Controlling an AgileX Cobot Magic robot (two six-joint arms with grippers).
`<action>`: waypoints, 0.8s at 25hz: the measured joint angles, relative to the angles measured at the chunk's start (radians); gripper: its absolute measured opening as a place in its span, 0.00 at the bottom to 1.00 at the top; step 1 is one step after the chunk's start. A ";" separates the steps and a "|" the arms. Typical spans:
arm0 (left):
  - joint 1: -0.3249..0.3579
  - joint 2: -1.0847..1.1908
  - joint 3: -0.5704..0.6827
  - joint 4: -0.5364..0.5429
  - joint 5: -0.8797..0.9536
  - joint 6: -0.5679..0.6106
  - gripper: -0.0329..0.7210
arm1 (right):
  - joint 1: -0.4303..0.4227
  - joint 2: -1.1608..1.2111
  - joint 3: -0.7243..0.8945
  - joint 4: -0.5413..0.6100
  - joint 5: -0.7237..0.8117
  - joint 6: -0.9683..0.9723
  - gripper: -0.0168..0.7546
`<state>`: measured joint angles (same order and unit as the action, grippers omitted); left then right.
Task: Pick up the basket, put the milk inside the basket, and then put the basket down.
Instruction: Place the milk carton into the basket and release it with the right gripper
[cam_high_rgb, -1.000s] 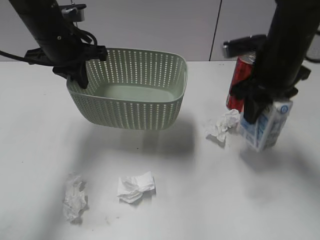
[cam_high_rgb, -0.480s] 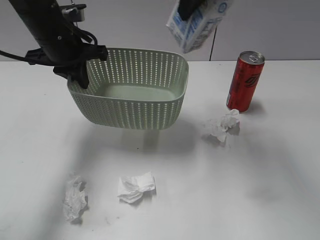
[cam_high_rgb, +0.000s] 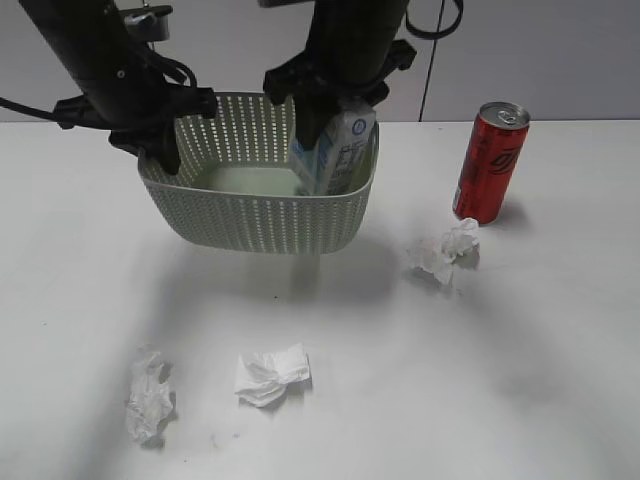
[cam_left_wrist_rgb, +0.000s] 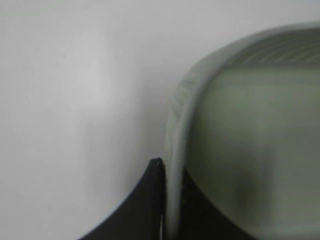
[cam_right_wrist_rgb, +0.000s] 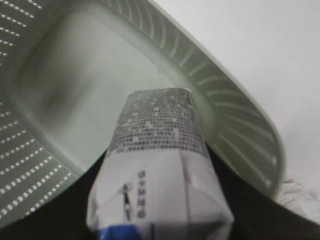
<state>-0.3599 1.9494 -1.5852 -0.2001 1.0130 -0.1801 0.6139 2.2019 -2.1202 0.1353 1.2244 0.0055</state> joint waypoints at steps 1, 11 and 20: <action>0.000 0.000 0.000 0.000 -0.006 -0.002 0.02 | 0.000 0.022 -0.010 0.001 0.000 0.004 0.43; 0.000 0.004 0.002 0.020 -0.010 -0.003 0.02 | 0.000 0.121 -0.066 0.048 -0.002 0.015 0.66; 0.000 0.004 0.002 0.020 -0.007 -0.003 0.02 | -0.015 -0.021 -0.099 -0.004 -0.002 -0.006 0.80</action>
<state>-0.3599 1.9536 -1.5836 -0.1804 1.0059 -0.1827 0.5985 2.1806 -2.2189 0.1317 1.2225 0.0000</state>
